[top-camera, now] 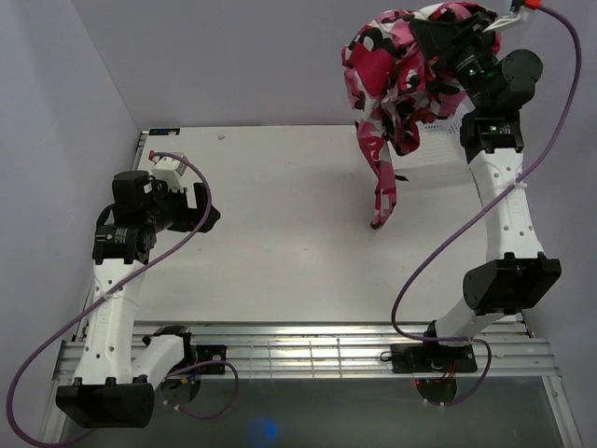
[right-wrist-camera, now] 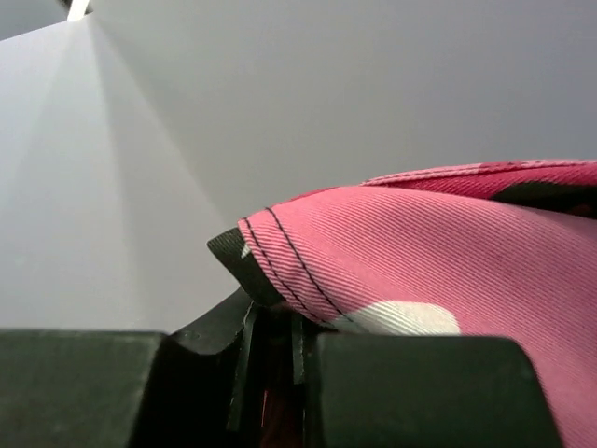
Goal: Fold and stack the trousers
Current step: Move the trousers to the center of the board
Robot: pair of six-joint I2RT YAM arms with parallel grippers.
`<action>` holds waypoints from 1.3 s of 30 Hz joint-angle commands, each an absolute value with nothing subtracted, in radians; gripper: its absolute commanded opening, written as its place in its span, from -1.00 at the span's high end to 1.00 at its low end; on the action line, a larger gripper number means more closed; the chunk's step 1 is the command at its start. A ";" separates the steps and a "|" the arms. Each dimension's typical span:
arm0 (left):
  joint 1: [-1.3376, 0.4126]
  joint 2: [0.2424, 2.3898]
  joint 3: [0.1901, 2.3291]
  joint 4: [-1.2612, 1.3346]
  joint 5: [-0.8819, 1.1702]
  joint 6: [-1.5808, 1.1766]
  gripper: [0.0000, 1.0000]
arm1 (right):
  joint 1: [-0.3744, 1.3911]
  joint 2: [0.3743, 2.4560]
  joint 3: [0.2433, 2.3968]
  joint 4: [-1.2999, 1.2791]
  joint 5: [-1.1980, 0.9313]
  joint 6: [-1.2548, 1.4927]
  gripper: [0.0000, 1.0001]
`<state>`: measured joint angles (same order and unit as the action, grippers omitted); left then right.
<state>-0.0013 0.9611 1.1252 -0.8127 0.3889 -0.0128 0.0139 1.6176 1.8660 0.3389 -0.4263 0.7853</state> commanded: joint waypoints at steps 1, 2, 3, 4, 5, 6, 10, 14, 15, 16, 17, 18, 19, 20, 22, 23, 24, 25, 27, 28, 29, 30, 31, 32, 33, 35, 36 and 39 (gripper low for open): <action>-0.002 0.923 1.215 -0.854 0.376 -0.017 -0.96 | 0.175 1.491 1.925 0.509 -0.439 0.770 0.84; -0.002 0.928 1.226 -0.857 0.373 -0.009 -0.96 | 0.198 1.491 1.930 0.496 -0.431 0.747 0.84; -0.002 0.931 1.238 -0.865 0.374 -0.009 -0.96 | 0.248 1.485 1.928 0.488 -0.422 0.720 0.84; -0.002 0.937 1.264 -0.868 0.376 -0.008 -0.96 | 0.271 1.482 1.904 0.483 -0.413 0.668 0.84; -0.002 0.943 1.275 -0.873 0.383 -0.009 -0.96 | 0.294 1.480 1.882 0.473 -0.405 0.643 0.84; -0.002 0.953 1.287 -0.879 0.390 -0.009 -0.96 | 0.340 1.470 1.852 0.472 -0.397 0.618 0.85; -0.002 0.959 1.302 -0.881 0.410 -0.006 -0.96 | 0.431 1.447 1.642 0.503 -0.338 0.459 0.84; -0.002 0.953 1.289 -0.888 0.407 -0.003 -0.96 | 0.449 1.474 1.430 0.529 -0.289 0.321 0.84; -0.002 0.950 1.282 -0.893 0.405 -0.003 -0.96 | 0.449 1.488 1.396 0.540 -0.281 0.293 0.84; -0.002 0.943 1.279 -0.894 0.399 0.026 -0.96 | 0.449 1.491 1.364 0.564 -0.259 0.260 0.85; -0.002 0.942 1.276 -0.899 0.396 0.029 -0.96 | 0.449 1.491 1.297 0.575 -0.235 0.220 0.85; -0.002 0.937 1.269 -0.900 0.391 0.032 -0.96 | 0.442 1.491 1.264 0.584 -0.207 0.174 0.85; -0.002 0.928 1.264 -0.900 0.390 0.035 -0.96 | 0.434 1.491 1.237 0.592 -0.172 0.163 0.85; -0.002 0.925 1.258 -0.902 0.388 0.037 -0.96 | 0.425 1.494 1.211 0.591 -0.158 0.152 0.85; -0.002 0.923 1.246 -0.903 0.385 0.038 -0.96 | 0.393 1.502 1.151 0.581 -0.100 0.115 0.85; -0.002 0.925 1.241 -0.902 0.387 0.038 -0.96 | 0.381 1.523 1.138 0.580 -0.095 0.104 0.85; -0.002 0.927 1.238 -0.902 0.391 0.038 -0.96 | 0.350 1.538 1.122 0.581 -0.089 0.091 0.85; -0.002 0.931 1.230 -0.902 0.391 0.038 -0.96 | 0.333 1.555 1.117 0.584 -0.071 0.065 0.85; -0.002 0.939 1.220 -0.899 0.393 0.037 -0.96 | 0.284 1.630 1.129 0.609 -0.083 0.016 0.85; -0.002 0.942 1.215 -0.896 0.391 0.037 -0.96 | 0.272 1.655 1.137 0.623 -0.084 0.005 0.85; -0.002 0.942 1.209 -0.893 0.391 0.040 -0.96 | 0.250 1.707 1.150 0.644 -0.092 -0.027 0.85; -0.002 0.942 1.201 -0.893 0.393 0.044 -0.96 | 0.242 1.733 1.173 0.641 -0.098 -0.041 0.85; -0.002 0.939 1.184 -0.893 0.391 0.049 -0.96 | 0.232 1.761 1.228 0.637 -0.112 -0.058 0.85; -0.002 0.939 1.178 -0.894 0.388 0.051 -0.96 | 0.227 1.810 1.258 0.634 -0.117 -0.072 0.85; -0.002 0.939 1.172 -0.896 0.387 0.055 -0.96 | 0.218 1.831 1.285 0.634 -0.118 -0.084 0.85; -0.002 0.940 1.166 -0.900 0.385 0.060 -0.96 | 0.213 1.881 1.371 0.630 -0.118 -0.112 0.85; -0.002 0.940 1.167 -0.900 0.385 0.060 -0.96 | 0.212 1.893 1.397 0.627 -0.120 -0.117 0.85; -0.002 0.951 1.175 -0.900 0.385 0.060 -0.96 | 0.213 1.896 1.486 0.603 -0.136 -0.092 0.85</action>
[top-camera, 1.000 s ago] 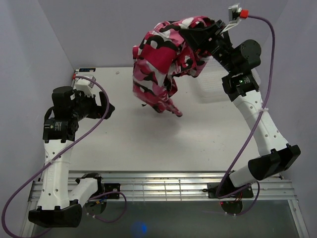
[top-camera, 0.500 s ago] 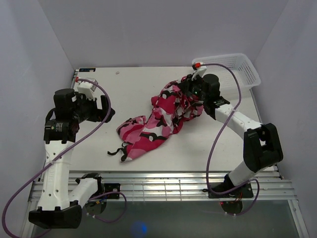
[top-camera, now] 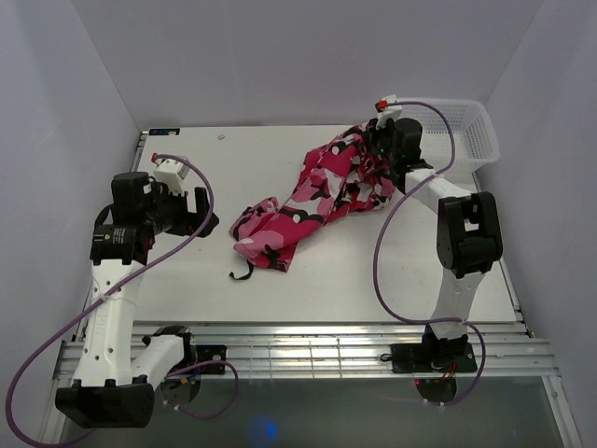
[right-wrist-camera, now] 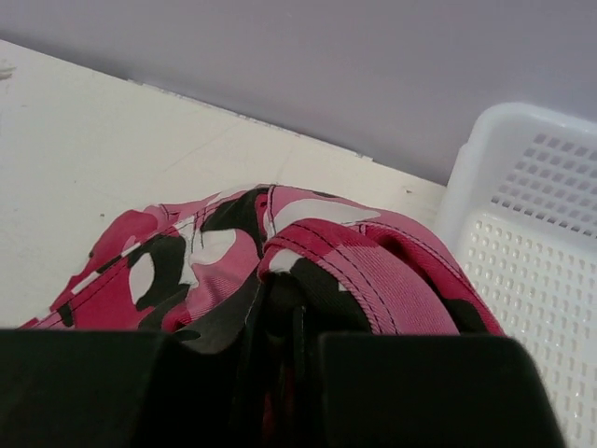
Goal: Fold and stack the trousers
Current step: Move the trousers to the center of the board
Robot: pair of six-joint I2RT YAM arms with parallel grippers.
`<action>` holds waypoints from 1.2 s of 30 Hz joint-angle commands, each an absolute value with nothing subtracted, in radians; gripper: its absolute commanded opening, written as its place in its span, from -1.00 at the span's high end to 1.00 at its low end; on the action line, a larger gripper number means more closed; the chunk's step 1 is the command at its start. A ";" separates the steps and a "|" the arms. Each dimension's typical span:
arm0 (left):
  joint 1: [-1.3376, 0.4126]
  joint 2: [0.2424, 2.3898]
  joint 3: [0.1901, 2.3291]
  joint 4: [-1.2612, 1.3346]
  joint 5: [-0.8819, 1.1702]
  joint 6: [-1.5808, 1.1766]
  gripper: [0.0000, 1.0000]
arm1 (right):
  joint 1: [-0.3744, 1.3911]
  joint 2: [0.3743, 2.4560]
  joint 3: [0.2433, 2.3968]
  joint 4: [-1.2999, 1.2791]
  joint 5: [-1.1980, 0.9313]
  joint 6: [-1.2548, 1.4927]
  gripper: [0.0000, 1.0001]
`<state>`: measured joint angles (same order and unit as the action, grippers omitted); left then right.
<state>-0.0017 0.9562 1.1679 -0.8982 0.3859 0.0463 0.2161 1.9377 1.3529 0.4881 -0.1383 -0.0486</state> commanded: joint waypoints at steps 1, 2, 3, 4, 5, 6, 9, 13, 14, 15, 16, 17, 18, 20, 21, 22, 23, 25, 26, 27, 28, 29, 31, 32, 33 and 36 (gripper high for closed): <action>-0.002 0.956 1.178 -0.899 0.388 0.061 -0.96 | 0.213 1.884 1.496 0.582 -0.165 -0.074 0.85; -0.002 0.957 1.180 -0.894 0.397 0.063 -0.96 | 0.213 1.841 1.496 0.572 -0.187 -0.051 0.85; -0.002 0.959 1.180 -0.893 0.403 0.064 -0.96 | 0.221 1.813 1.490 0.559 -0.208 -0.008 0.85; -0.002 0.962 1.180 -0.891 0.411 0.071 -0.96 | 0.225 1.786 1.483 0.522 -0.262 0.029 0.84; -0.002 0.966 1.175 -0.885 0.426 0.075 -0.96 | 0.242 1.722 1.458 0.505 -0.291 0.050 0.85; -0.002 0.968 1.167 -0.882 0.436 0.080 -0.96 | 0.253 1.685 1.441 0.491 -0.316 0.083 0.84; -0.002 0.988 1.149 -0.861 0.460 0.083 -0.96 | 0.314 1.550 1.369 0.456 -0.373 0.089 0.84; -0.002 1.017 1.170 -0.839 0.498 0.066 -0.96 | 0.411 1.389 1.313 0.358 -0.396 0.034 0.84; -0.002 1.019 1.178 -0.836 0.511 0.055 -0.96 | 0.431 1.362 1.296 0.339 -0.391 0.019 0.84; -0.002 1.020 1.187 -0.831 0.543 0.052 -0.96 | 0.461 1.333 1.278 0.307 -0.391 0.008 0.85; -0.002 1.023 1.212 -0.831 0.566 0.049 -0.96 | 0.471 1.307 1.249 0.289 -0.400 -0.023 0.84; -0.002 1.026 1.226 -0.831 0.589 0.048 -0.96 | 0.474 1.263 1.243 0.261 -0.423 -0.049 0.84; -0.002 1.029 1.239 -0.833 0.615 0.046 -0.96 | 0.474 1.240 1.236 0.195 -0.477 -0.075 0.85; -0.002 1.029 1.267 -0.830 0.692 0.049 -0.96 | 0.474 1.200 1.261 0.088 -0.526 -0.217 0.85; -0.002 1.026 1.273 -0.827 0.709 0.051 -0.96 | 0.471 1.189 1.273 -0.046 -0.543 -0.274 0.85; -0.002 1.020 1.276 -0.821 0.722 0.051 -0.96 | 0.469 1.175 1.278 -0.095 -0.545 -0.323 0.85; -0.002 1.017 1.282 -0.818 0.733 0.051 -0.96 | 0.450 1.145 1.266 -0.132 -0.548 -0.395 0.85; -0.002 1.014 1.282 -0.813 0.733 0.055 -0.96 | 0.424 1.112 1.249 -0.223 -0.581 -0.467 0.85; -0.002 1.009 1.279 -0.815 0.733 0.057 -0.96 | 0.402 1.085 1.243 -0.253 -0.589 -0.506 0.85; -0.002 1.006 1.276 -0.815 0.735 0.055 -0.96 | 0.390 1.071 1.243 -0.282 -0.591 -0.578 0.85; -0.002 1.003 1.273 -0.813 0.733 0.057 -0.96 | 0.370 1.062 1.247 -0.308 -0.604 -0.613 0.85; -0.002 0.997 1.270 -0.813 0.727 0.055 -0.96 | 0.320 1.048 1.253 -0.346 -0.606 -0.641 0.85; -0.002 0.991 1.259 -0.816 0.712 0.054 -0.96 | 0.226 1.061 1.301 -0.377 -0.667 -0.721 0.85; -0.002 0.986 1.258 -0.818 0.707 0.055 -0.96 | 0.107 1.074 1.330 -0.431 -0.711 -0.760 0.85; -0.002 0.985 1.252 -0.818 0.700 0.057 -0.96 | 0.057 1.094 1.406 -0.474 -0.789 -0.808 0.85; -0.002 0.974 1.241 -0.818 0.698 0.054 -0.96 | -0.083 1.184 1.546 -0.708 -0.874 -1.082 0.85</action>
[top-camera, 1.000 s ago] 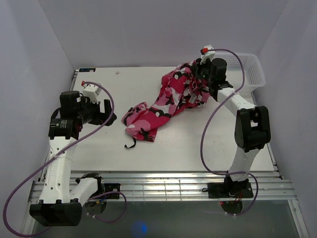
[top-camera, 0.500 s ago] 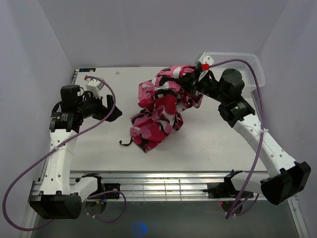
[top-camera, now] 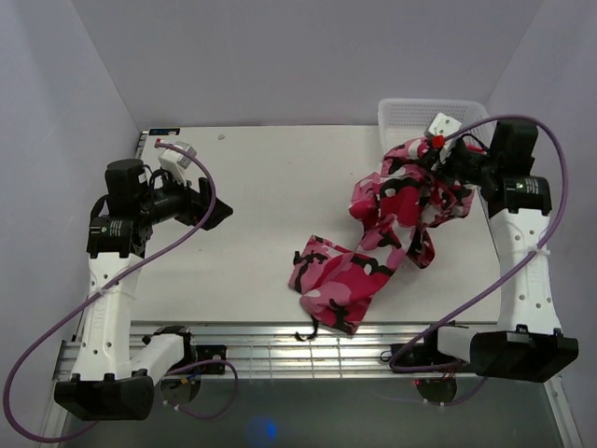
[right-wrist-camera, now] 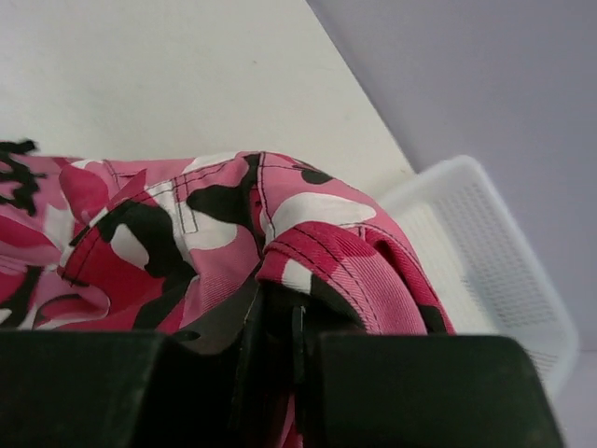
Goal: Fold and stack the trousers
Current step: Move the trousers to the center of the board, then flatten the trousers out
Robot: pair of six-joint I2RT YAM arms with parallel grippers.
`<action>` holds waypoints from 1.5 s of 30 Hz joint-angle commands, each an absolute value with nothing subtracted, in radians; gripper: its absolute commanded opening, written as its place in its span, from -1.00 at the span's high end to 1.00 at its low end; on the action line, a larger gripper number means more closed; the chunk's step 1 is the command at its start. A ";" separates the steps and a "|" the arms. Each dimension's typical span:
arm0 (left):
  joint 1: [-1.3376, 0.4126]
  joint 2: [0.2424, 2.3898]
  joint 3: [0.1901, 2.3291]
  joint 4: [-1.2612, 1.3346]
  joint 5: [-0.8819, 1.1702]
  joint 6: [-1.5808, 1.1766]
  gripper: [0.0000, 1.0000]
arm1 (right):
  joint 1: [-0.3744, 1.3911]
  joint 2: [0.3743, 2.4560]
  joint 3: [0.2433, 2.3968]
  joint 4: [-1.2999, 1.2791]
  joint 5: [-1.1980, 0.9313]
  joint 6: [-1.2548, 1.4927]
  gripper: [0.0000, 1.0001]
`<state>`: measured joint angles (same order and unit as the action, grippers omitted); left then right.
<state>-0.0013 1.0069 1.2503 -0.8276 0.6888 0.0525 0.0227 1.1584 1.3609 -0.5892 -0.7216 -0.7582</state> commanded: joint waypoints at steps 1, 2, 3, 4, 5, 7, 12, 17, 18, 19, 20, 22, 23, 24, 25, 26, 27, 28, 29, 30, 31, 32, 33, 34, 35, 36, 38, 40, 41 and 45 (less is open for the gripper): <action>-0.002 0.974 1.236 -0.815 0.695 0.049 -0.96 | -0.097 1.233 1.639 -0.771 -0.905 -1.239 0.85; -0.002 0.974 1.232 -0.812 0.690 0.020 -0.96 | -0.098 1.258 1.687 -0.908 -0.911 -1.328 0.85; -0.002 0.980 1.227 -0.805 0.680 0.003 -0.96 | -0.097 1.287 1.731 -0.955 -0.929 -1.395 0.85; -0.002 0.988 1.224 -0.804 0.648 -0.041 -0.96 | -0.088 1.339 1.803 -0.985 -0.936 -1.434 0.85; -0.002 0.999 1.227 -0.807 0.638 -0.066 -0.96 | -0.043 1.363 1.836 -1.011 -0.931 -1.495 0.85; 0.011 1.026 1.232 -0.805 0.646 -0.120 -0.96 | 0.047 1.428 1.888 -1.078 -0.867 -1.558 0.85; 0.055 1.037 1.258 -0.805 0.660 -0.164 -0.95 | 0.418 1.450 1.706 -0.997 -0.682 -1.676 0.85; 0.078 1.051 1.296 -0.838 0.638 -0.173 -0.96 | 0.817 1.486 1.371 -0.867 -0.424 -1.787 0.35; 0.080 1.055 1.301 -0.850 0.638 -0.169 -0.96 | 0.862 1.505 1.338 -0.832 -0.322 -1.754 0.12; 0.084 1.069 1.316 -0.862 0.637 -0.158 -0.96 | 0.923 1.517 1.318 -0.783 -0.289 -1.728 -0.41; 0.084 1.078 1.325 -0.874 0.635 -0.147 -0.96 | 0.937 1.525 1.328 -0.770 -0.278 -1.692 -0.61; 0.087 1.095 1.339 -0.917 0.635 -0.096 -0.96 | 0.937 1.531 1.364 -0.764 -0.290 -1.557 -0.82; 0.090 1.110 1.341 -0.928 0.643 -0.072 -0.96 | 0.933 1.526 1.376 -0.764 -0.287 -1.516 -0.80; 0.089 1.118 1.335 -0.939 0.672 -0.049 -0.96 | 0.925 1.497 1.387 -0.764 -0.281 -1.446 -0.80; 0.089 1.124 1.325 -0.942 0.701 0.000 -0.96 | 0.895 1.474 1.387 -0.762 -0.287 -1.413 -0.80; 0.090 1.134 1.318 -0.945 0.727 0.049 -0.96 | 0.870 1.453 1.382 -0.761 -0.299 -1.382 -0.80; 0.089 1.153 1.295 -0.948 0.771 0.079 -0.96 | 0.845 1.400 1.365 -0.762 -0.320 -1.353 -0.80; 0.089 1.169 1.284 -0.950 0.775 0.107 -0.96 | 0.783 1.372 1.352 -0.765 -0.331 -1.309 -0.80; 0.084 1.186 1.272 -0.954 0.772 0.157 -0.96 | 0.743 1.347 1.333 -0.767 -0.363 -1.293 -0.80; 0.080 1.233 1.263 -0.974 0.750 0.184 -0.96 | 0.703 1.300 1.313 -0.769 -0.377 -1.284 -0.80; 0.077 1.259 1.249 -0.989 0.743 0.211 -0.96 | 0.618 1.281 1.272 -0.770 -0.385 -1.279 -0.80; 0.069 1.284 1.243 -1.002 0.736 0.236 -0.96 | 0.577 1.270 1.252 -0.769 -0.394 -1.267 -0.80; 0.061 1.305 1.236 -1.014 0.727 0.270 -0.96 | 0.543 1.264 1.237 -0.772 -0.411 -1.258 -0.80; 0.057 1.337 1.232 -1.014 0.692 0.276 -0.96 | 0.510 1.269 1.226 -0.772 -0.423 -1.243 -0.80; 0.045 1.353 1.227 -1.015 0.686 0.279 -0.96 | 0.455 1.276 1.214 -0.772 -0.436 -1.205 -0.80; 0.037 1.365 1.233 -1.025 0.693 0.313 -0.96 | 0.434 1.310 1.212 -0.770 -0.457 -1.186 -0.80; 0.017 1.397 1.270 -1.074 0.698 0.339 -0.96 | 0.397 1.350 1.219 -0.769 -0.480 -1.154 -0.81; -0.078 1.408 1.298 -1.094 0.692 0.348 -0.96 | 0.388 1.413 1.218 -0.738 -0.494 -1.115 -0.81; -0.133 1.420 1.319 -1.091 0.677 0.341 -0.96 | 0.387 1.433 1.218 -0.720 -0.495 -1.094 -0.81; -0.233 1.466 1.338 -0.999 0.571 0.256 -0.95 | 0.377 1.551 1.209 -0.652 -0.500 -1.040 -0.83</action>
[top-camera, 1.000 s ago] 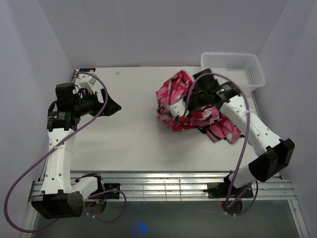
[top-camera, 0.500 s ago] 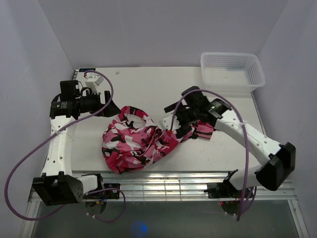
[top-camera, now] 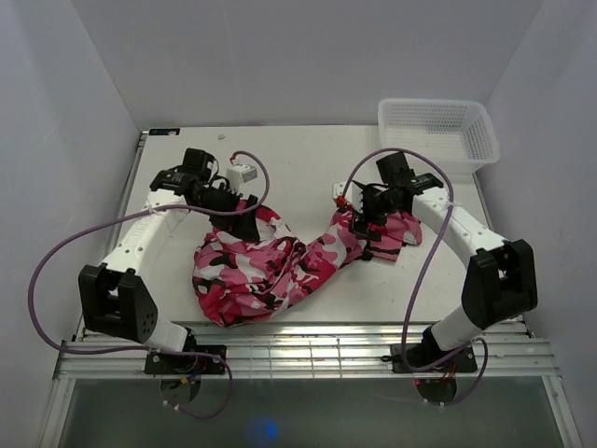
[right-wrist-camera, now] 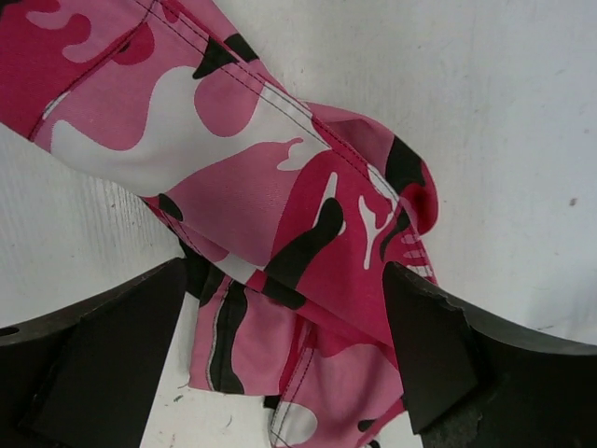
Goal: Fold and stack the trousers
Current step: Flatten the trousers out
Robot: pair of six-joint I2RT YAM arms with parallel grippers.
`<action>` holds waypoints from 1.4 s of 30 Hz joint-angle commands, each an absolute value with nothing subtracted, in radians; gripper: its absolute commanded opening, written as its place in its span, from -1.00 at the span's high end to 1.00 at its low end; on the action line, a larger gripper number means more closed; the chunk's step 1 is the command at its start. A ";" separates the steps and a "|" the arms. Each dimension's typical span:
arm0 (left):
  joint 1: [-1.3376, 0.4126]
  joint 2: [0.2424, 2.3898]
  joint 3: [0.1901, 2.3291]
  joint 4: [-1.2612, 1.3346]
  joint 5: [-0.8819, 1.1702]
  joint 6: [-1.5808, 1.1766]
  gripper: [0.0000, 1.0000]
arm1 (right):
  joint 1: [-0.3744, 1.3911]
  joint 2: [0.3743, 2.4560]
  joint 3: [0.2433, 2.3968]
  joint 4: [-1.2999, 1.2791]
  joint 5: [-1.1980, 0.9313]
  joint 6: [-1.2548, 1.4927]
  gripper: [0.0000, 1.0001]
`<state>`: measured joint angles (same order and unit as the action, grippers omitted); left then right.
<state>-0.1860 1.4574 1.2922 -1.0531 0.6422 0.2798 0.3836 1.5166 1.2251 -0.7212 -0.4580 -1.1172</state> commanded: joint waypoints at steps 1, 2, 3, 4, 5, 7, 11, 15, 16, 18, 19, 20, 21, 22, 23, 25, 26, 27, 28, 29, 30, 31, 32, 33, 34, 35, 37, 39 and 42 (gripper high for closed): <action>-0.236 1.473 1.336 -0.923 0.540 0.235 -0.95 | 0.376 1.563 1.195 -0.623 -0.486 -1.022 -0.83; -0.241 1.482 1.339 -0.887 0.502 0.229 -0.95 | 0.374 1.578 1.181 -0.577 -0.468 -1.019 -0.84; -0.241 1.515 1.365 -0.840 0.430 0.230 -0.94 | 0.371 1.604 1.161 -0.563 -0.437 -1.020 -0.86; -0.241 1.543 1.388 -0.831 0.401 0.253 -0.95 | 0.367 1.617 1.151 -0.549 -0.419 -1.008 -0.86; -0.241 1.575 1.417 -0.830 0.372 0.264 -0.94 | 0.364 1.629 1.141 -0.540 -0.402 -1.009 -0.91; -0.239 1.682 1.509 -0.847 0.302 0.291 -0.94 | 0.357 1.655 1.109 -0.537 -0.361 -1.014 -0.99; -0.238 1.836 1.620 -0.862 0.227 0.396 -0.94 | 0.334 1.640 1.036 -0.522 -0.325 -1.054 -0.68; -0.238 1.934 1.701 -0.871 0.302 0.540 -0.94 | 0.313 1.623 0.997 -0.525 -0.287 -1.081 -0.42; -0.239 1.954 1.721 -0.883 0.325 0.557 -0.94 | 0.304 1.620 0.994 -0.528 -0.279 -1.083 -0.36; -0.241 2.005 1.778 -0.931 0.396 0.597 -0.94 | 0.293 1.618 0.988 -0.529 -0.256 -1.085 -0.19; -0.242 2.019 1.792 -0.943 0.411 0.621 -0.93 | 0.284 1.618 0.986 -0.535 -0.249 -1.088 -0.13; -0.242 2.041 1.805 -0.954 0.437 0.633 -0.88 | 0.279 1.618 0.983 -0.535 -0.241 -1.094 -0.01; -0.242 2.048 1.804 -0.969 0.443 0.647 -0.83 | 0.273 1.617 0.982 -0.537 -0.224 -1.101 0.05; -0.242 2.055 1.799 -0.974 0.445 0.661 -0.72 | 0.256 1.615 0.980 -0.537 -0.215 -1.106 0.11; -0.242 2.069 1.796 -0.980 0.445 0.663 -0.61 | 0.247 1.617 0.980 -0.540 -0.206 -1.112 0.29; -0.241 2.077 1.787 -0.991 0.417 0.658 -0.28 | 0.210 1.614 0.983 -0.541 -0.178 -1.123 0.45; -0.236 2.075 1.783 -0.997 0.413 0.658 -0.14 | 0.193 1.615 0.986 -0.548 -0.170 -1.126 0.61; -0.232 2.069 1.775 -1.011 0.420 0.660 0.13 | 0.178 1.614 0.997 -0.554 -0.161 -1.129 0.70; -0.226 2.065 1.772 -1.015 0.426 0.660 0.30 | 0.140 1.615 1.002 -0.558 -0.160 -1.132 0.78; -0.210 2.059 1.767 -1.020 0.436 0.657 0.39 | 0.121 1.612 1.006 -0.561 -0.160 -1.140 0.84; -0.203 2.046 1.761 -1.023 0.451 0.649 0.43 | 0.103 1.605 1.011 -0.572 -0.161 -1.144 0.84; -0.195 2.042 1.749 -1.023 0.453 0.646 0.45 | 0.069 1.600 1.018 -0.580 -0.164 -1.150 0.84; -0.184 2.037 1.740 -1.025 0.454 0.646 0.49 | 0.054 1.594 1.022 -0.587 -0.169 -1.163 0.85; -0.181 2.033 1.729 -1.014 0.451 0.640 0.61 | 0.042 1.579 1.023 -0.600 -0.176 -1.166 0.84; -0.178 2.019 1.703 -1.000 0.431 0.628 0.94 | 0.019 1.569 1.023 -0.606 -0.179 -1.172 0.84; -0.167 2.013 1.694 -0.993 0.426 0.617 1.00 | 0.014 1.563 1.022 -0.614 -0.187 -1.186 0.84; -0.146 1.988 1.683 -0.968 0.436 0.577 1.00 | -0.023 1.539 1.019 -0.632 -0.192 -1.198 0.84; -0.100 1.967 1.674 -0.944 0.440 0.545 1.00 | -0.035 1.516 1.009 -0.640 -0.199 -1.213 0.84; -0.064 1.921 1.674 -0.965 0.452 0.563 0.96 | -0.049 1.496 1.003 -0.658 -0.221 -1.230 0.84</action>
